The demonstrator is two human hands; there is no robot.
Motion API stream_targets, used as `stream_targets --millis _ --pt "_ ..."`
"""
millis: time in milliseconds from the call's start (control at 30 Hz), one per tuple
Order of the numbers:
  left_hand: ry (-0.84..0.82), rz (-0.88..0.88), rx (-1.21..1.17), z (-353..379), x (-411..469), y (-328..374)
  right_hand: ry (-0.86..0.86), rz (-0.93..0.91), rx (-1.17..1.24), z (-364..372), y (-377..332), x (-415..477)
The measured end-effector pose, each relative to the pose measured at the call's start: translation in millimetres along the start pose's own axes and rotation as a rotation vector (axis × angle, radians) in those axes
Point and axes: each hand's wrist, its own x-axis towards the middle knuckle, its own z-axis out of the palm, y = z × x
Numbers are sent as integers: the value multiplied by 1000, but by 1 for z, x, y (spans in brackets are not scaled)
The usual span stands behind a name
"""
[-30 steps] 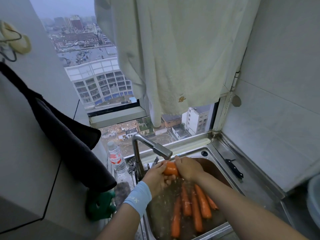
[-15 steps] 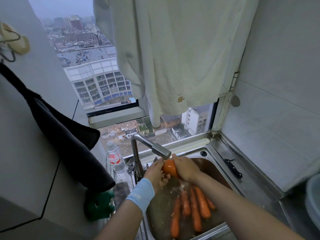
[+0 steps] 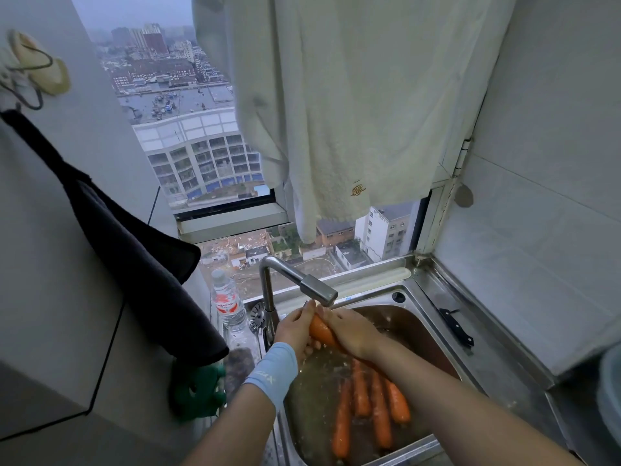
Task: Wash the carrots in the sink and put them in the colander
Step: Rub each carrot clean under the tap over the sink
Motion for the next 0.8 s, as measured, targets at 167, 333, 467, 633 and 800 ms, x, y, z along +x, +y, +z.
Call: stream_targets --millis 167,333,467,633,800 --pt "-324 24 96 -13 0 -6 -13 67 -38 -10 7 9" --pt "-209 127 237 -1 8 -9 -14 164 125 -13 8 10" --pt "-41 75 84 13 11 -5 5 43 49 -8 6 7" --pt "8 -43 -68 13 6 -2 83 -26 -164 -3 11 9" --pt "-282 -63 -147 1 4 -11 86 90 -109 -15 11 14"
